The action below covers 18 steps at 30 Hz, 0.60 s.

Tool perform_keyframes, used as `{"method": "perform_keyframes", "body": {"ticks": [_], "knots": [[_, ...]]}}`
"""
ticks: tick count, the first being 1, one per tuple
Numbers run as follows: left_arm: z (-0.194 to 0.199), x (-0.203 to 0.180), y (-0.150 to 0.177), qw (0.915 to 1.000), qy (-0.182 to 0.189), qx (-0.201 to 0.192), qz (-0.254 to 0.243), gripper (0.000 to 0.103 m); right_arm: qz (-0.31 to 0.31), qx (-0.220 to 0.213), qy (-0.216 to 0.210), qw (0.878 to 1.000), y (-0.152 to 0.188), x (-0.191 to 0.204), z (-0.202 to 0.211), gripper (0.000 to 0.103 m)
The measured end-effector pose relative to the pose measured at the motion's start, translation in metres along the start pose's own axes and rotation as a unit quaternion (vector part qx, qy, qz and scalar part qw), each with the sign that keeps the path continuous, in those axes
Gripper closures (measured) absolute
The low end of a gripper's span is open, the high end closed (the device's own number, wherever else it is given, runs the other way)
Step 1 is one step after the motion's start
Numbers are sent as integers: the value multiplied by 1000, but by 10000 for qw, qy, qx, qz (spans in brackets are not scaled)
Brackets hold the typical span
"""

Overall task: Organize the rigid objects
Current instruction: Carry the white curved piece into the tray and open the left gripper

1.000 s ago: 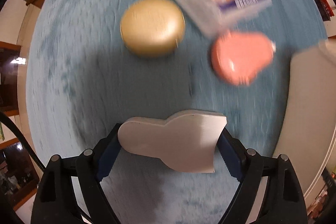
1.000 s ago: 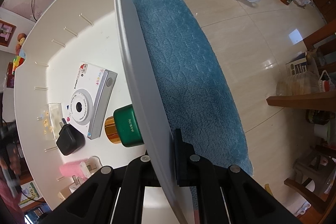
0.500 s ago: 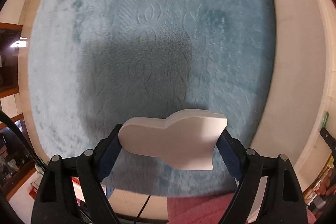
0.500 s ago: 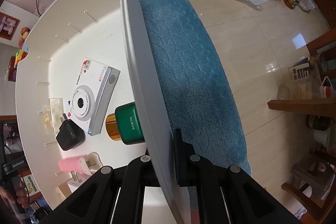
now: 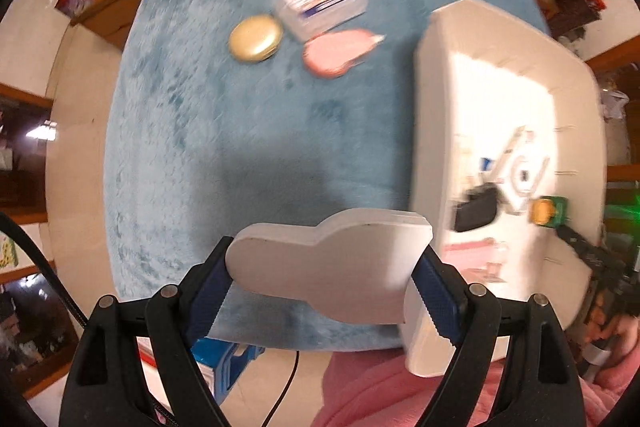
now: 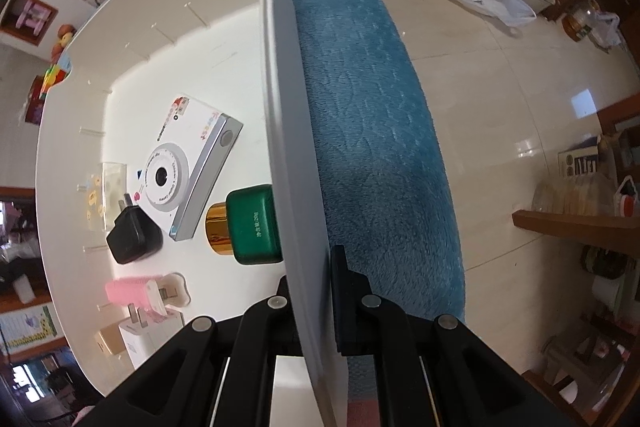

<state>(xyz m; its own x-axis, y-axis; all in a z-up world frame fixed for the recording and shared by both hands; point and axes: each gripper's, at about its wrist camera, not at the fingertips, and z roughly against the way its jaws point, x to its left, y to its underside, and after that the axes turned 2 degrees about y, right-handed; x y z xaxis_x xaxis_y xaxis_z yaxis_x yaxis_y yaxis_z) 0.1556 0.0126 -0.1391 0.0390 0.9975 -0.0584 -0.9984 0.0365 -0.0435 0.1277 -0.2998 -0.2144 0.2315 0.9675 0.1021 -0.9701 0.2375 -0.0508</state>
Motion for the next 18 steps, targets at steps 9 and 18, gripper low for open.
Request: {"method": "perform_keyframes", "body": {"ticks": [9,18], "knots": [[26,-51,-9,9975,329,-233,-584,16,329,-5,-47,9994,1,3,2,96],[17,-99,4,9922,570,-230,-1088,18,634,-33,-31,9980,2,5,4,96]]}}
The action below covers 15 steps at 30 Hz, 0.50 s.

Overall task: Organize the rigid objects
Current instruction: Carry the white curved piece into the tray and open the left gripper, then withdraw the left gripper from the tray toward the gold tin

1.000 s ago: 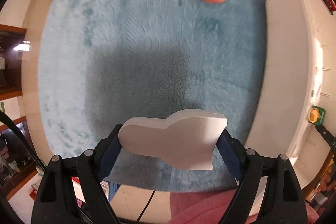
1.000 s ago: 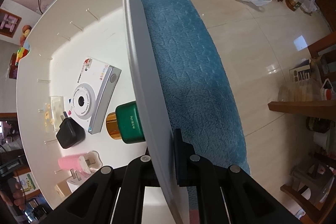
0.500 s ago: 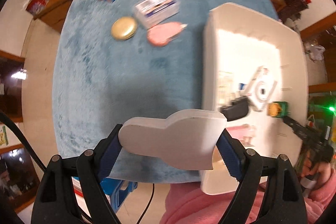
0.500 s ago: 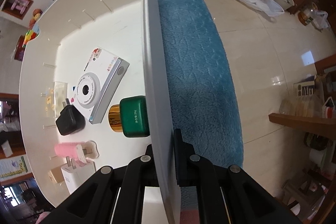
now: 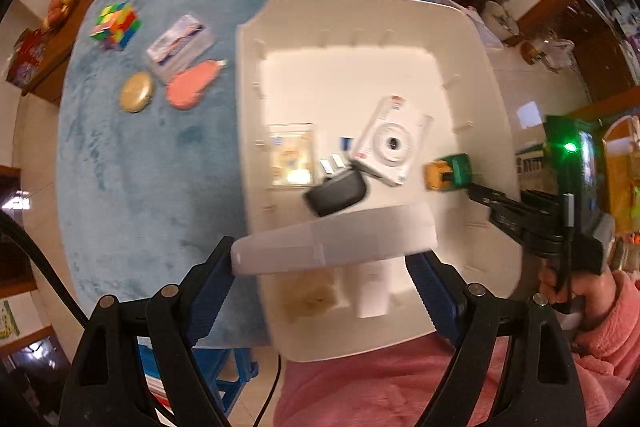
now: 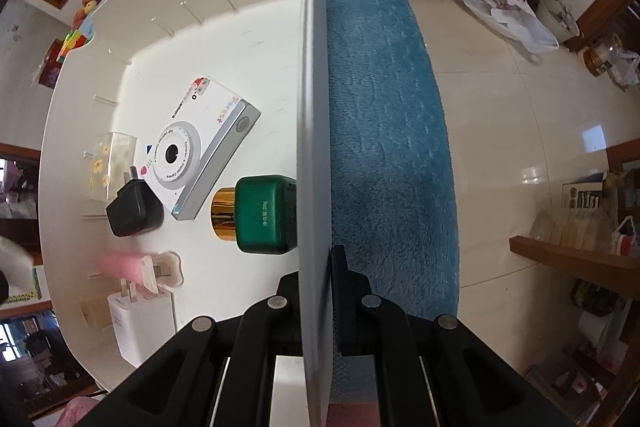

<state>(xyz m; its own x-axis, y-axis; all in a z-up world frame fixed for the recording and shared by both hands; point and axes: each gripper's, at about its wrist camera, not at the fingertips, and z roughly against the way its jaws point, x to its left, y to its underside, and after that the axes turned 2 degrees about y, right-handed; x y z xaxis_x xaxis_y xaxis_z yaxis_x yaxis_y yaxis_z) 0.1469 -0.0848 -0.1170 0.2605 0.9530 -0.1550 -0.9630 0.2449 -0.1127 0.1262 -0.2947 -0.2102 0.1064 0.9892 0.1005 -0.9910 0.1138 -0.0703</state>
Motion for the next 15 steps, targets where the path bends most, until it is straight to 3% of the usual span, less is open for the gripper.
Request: {"method": "perform_keyframes", "body": {"ticks": [4,15], "knots": [[9,-17,2,9990,302,-249,-202,18,72,1,3,10000,0,1,1,96],[15,0,-2,9992,194,-351,-3,17,7,36,18,10000,-2,1,0,96]]}}
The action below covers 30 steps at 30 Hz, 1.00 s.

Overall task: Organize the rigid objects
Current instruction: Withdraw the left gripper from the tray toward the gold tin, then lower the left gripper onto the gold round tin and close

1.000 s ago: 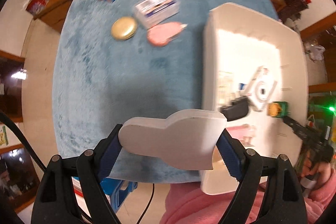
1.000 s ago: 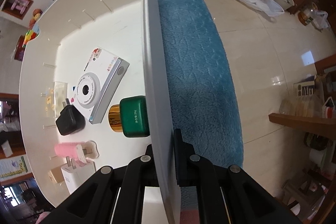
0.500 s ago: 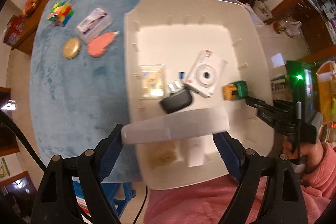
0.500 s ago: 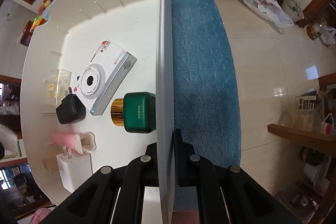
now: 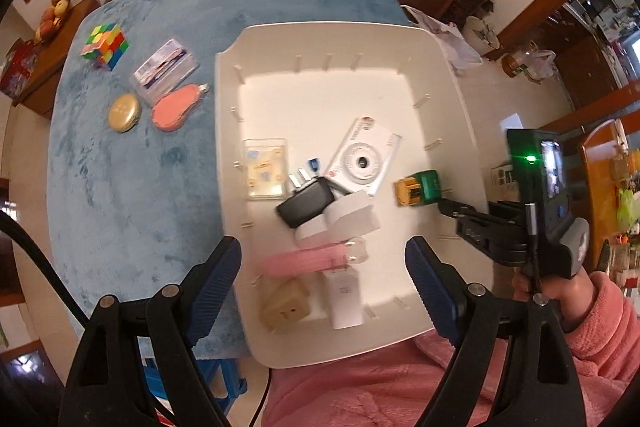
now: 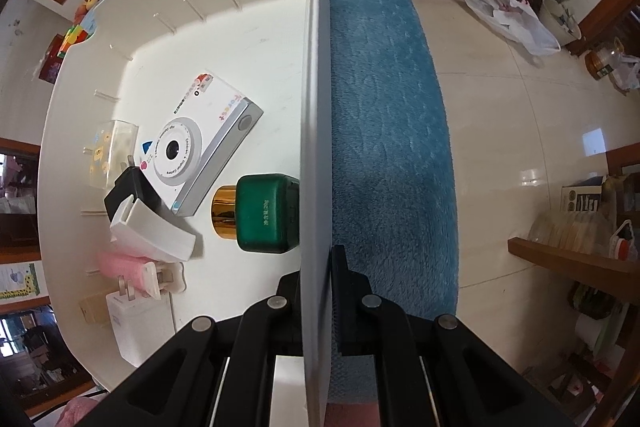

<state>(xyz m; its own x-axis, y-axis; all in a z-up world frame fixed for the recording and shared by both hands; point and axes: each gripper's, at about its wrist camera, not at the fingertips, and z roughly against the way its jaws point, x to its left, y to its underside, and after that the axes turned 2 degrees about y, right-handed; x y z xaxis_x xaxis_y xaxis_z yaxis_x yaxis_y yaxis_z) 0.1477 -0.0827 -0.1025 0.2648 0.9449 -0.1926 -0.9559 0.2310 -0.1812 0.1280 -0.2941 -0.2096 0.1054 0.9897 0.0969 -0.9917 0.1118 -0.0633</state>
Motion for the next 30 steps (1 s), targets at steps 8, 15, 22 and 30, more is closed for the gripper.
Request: {"method": "perform_keyframes", "body": {"ticks": [8,15,22,30], "knots": [[4,53,-7,9989,-308,21,352,17,-203,15,100,9997,-1,-1,-1,96],[10,100,-21,9970,-525,-89,557,17,-582,63,137,9982,0,-5,-3,96],[3,145,-36,9954,-712,-21,642,17,-876,59,231,9959,-1,-7,-5,96],[-9,188,-54,9945,-838,91,622,17,-1276,57,94,9918,-1,-19,-7,96]]}}
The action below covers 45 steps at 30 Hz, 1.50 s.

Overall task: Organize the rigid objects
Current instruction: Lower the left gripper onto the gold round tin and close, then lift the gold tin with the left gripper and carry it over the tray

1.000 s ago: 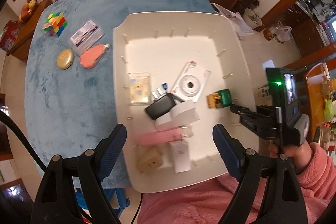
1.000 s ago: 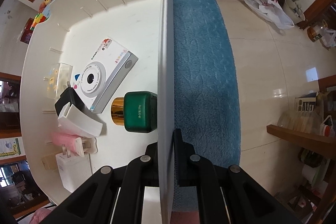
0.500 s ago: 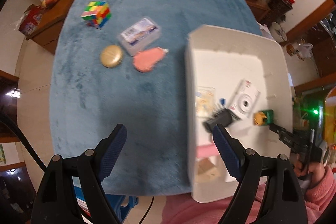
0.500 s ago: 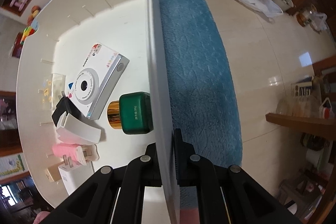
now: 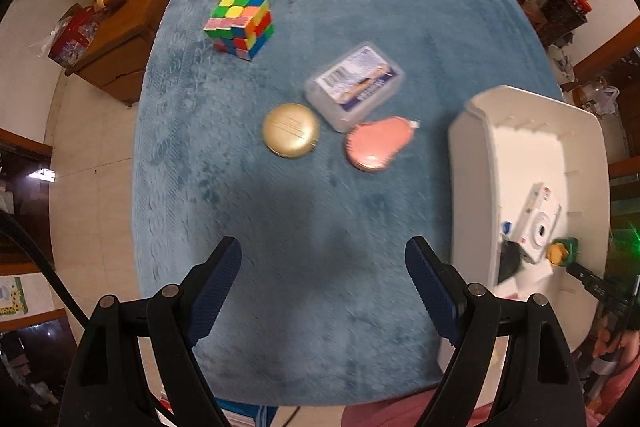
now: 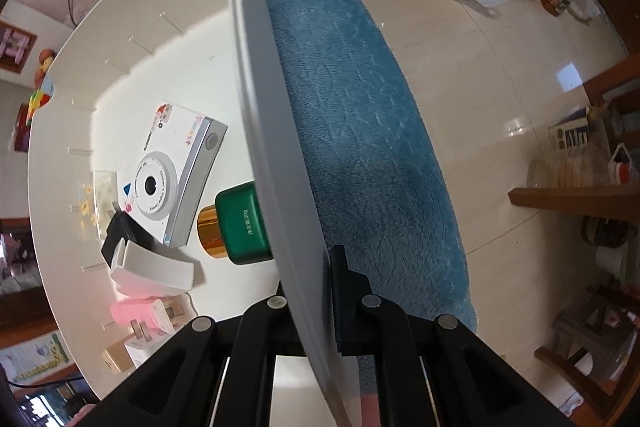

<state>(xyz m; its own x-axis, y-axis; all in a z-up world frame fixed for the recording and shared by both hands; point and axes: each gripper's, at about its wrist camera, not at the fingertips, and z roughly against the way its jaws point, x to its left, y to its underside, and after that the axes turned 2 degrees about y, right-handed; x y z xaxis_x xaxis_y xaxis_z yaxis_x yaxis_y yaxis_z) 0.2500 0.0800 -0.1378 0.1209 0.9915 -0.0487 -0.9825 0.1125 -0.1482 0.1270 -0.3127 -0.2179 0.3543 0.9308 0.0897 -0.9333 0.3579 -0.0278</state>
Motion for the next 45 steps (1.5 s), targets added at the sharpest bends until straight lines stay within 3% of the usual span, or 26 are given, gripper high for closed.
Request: {"method": "perform_keyframes", "body": {"ticks": [12,27,33,35,39,45], "knots": [[-52,43,-48,9998,75,193,31,17,-584,35,106,9982,-3,-10,-5,96],[-115,41,-85,9980,131,587,-181,18,-710,135,367,9967,-8,0,-8,94],[-129,44,-89,9970,206,742,3,31,-642,130,459,9968,-7,6,-6,94],[-128,44,-90,9973,199,705,32,32,-620,134,481,9968,-7,8,-5,94],[-126,46,-91,9981,157,596,67,44,-579,122,523,9969,-6,11,-4,94],[-121,60,-89,9973,267,594,329,45,-497,66,567,9971,-4,17,-1,94]]}}
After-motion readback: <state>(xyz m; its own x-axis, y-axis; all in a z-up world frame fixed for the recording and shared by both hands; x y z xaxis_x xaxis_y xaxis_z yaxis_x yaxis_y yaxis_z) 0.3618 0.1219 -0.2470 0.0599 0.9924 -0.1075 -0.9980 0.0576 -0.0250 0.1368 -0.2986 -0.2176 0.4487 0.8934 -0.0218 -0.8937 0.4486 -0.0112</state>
